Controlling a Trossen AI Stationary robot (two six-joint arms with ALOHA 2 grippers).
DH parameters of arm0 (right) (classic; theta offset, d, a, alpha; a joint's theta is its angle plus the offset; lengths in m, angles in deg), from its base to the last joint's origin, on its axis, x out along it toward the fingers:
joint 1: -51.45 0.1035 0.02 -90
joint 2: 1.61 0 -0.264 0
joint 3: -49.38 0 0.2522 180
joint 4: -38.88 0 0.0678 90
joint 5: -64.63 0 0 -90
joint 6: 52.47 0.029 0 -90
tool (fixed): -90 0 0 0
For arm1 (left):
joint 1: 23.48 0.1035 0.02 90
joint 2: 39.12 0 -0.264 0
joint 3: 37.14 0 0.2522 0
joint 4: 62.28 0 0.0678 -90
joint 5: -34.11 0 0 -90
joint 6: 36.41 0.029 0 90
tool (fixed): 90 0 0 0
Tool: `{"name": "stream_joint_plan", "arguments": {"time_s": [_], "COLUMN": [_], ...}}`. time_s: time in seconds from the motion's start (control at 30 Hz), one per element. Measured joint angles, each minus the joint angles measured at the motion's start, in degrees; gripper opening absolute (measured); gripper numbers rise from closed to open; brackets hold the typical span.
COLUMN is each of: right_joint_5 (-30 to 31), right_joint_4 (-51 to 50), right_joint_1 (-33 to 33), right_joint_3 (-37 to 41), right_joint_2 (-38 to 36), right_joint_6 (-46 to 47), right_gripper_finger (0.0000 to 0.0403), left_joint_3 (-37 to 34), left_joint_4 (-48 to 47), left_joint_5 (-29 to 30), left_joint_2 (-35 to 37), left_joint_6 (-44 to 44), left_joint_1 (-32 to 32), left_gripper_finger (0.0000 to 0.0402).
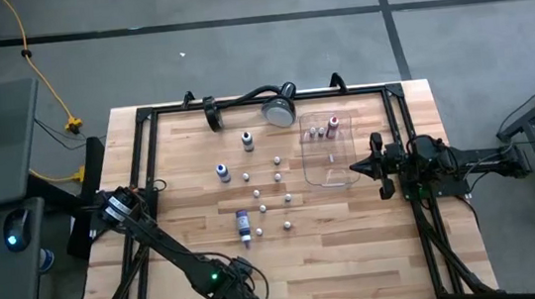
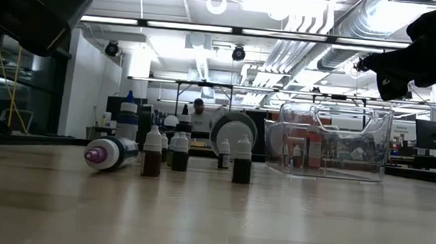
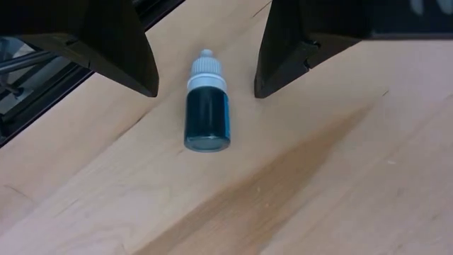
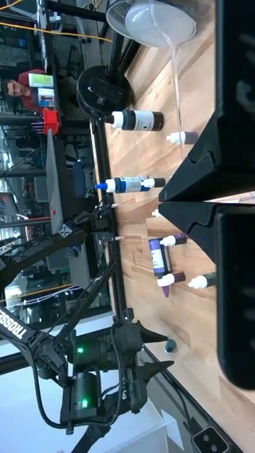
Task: Pick & Place food coloring
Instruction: Put the small blue food coloring bottle into the transparent bin
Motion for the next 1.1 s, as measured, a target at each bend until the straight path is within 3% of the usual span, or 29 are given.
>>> {"name": "stream_joint_plan", "arguments": {"time_s": [0.57, 0.9, 1.1], "right_joint_5": [0.0, 0.0, 0.0], "right_joint_4": [0.0, 0.0, 0.0], "right_joint_1": [0.0, 0.0, 0.0], "right_joint_3": [0.0, 0.0, 0.0], "right_joint_2": [0.0, 0.0, 0.0], "right_joint_6": [0.0, 0.0, 0.0], "right_gripper_finger": [0.0, 0.0, 0.0], "left_joint_3": [0.0, -0.2, -0.3], "left_joint_4": [-1.0, -1.8, -1.9], "left_joint_5": [0.1, 0.4, 0.5], "left_joint_2": [-1.1, -1.1, -1.1], "left_joint_6": [-0.3, 1.4, 1.6], "left_joint_1": [0.0, 0.0, 0.0], "left_gripper_finger": [0.0232, 0.0137, 0.01]}}
